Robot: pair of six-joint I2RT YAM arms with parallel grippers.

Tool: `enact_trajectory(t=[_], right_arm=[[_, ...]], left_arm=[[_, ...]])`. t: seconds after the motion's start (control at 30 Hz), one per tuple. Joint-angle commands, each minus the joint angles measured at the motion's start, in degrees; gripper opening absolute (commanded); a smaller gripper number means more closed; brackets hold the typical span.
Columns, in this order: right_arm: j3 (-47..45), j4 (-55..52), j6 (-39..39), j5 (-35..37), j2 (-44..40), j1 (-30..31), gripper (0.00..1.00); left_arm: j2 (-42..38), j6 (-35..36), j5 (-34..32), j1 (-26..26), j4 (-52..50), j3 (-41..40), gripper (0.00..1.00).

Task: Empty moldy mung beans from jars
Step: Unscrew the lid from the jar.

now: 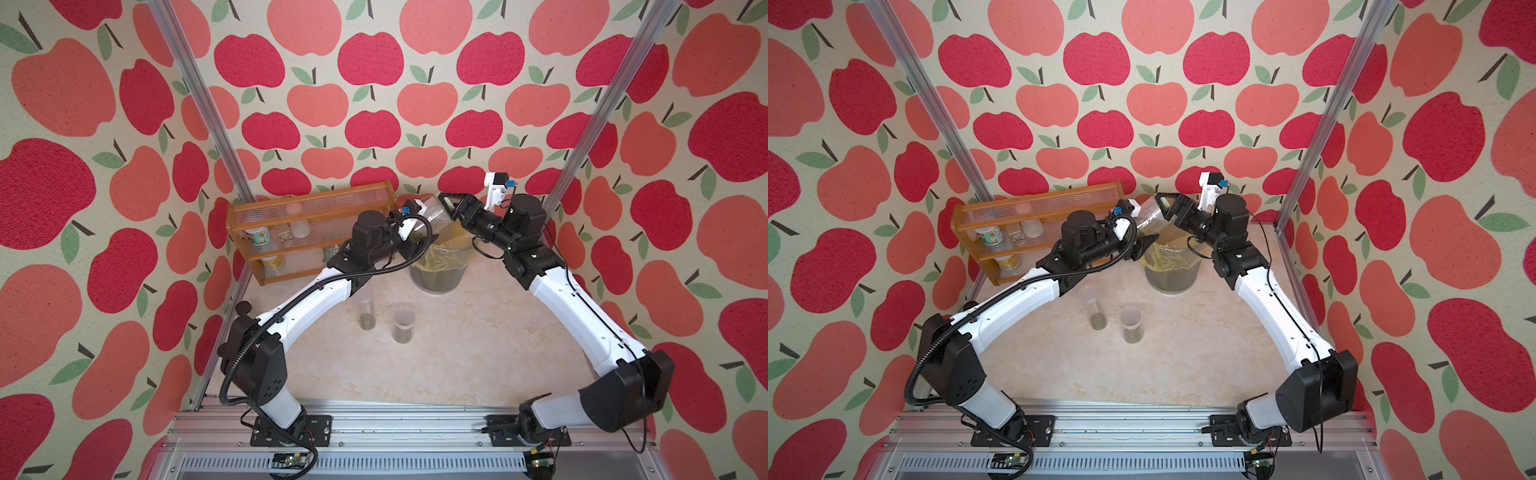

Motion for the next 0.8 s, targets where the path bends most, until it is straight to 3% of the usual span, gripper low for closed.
enact_trajectory(t=[0.0, 0.13, 0.4, 0.77], right_arm=[[-2.72, -1.17, -2.16, -1.19, -2.79, 0.38, 0.91], [-4.66, -0.31, -2.32, -0.55, -4.78, 0.38, 0.92], [-4.09, 3.76, 0.74, -4.08, -3.34, 0.38, 0.92], [-0.63, 7.39, 3.02, -5.26, 0.38, 2.40, 0.94]], left_arm=[[-4.06, -2.13, 2.65, 1.42, 4.45, 1.75, 0.46], [-4.91, -7.29, 5.41, 3.81, 4.33, 1.05, 0.46], [-6.65, -6.92, 4.79, 3.78, 3.90, -1.10, 0.46], [-5.77, 1.43, 0.92, 0.23, -1.13, 0.44, 0.46]])
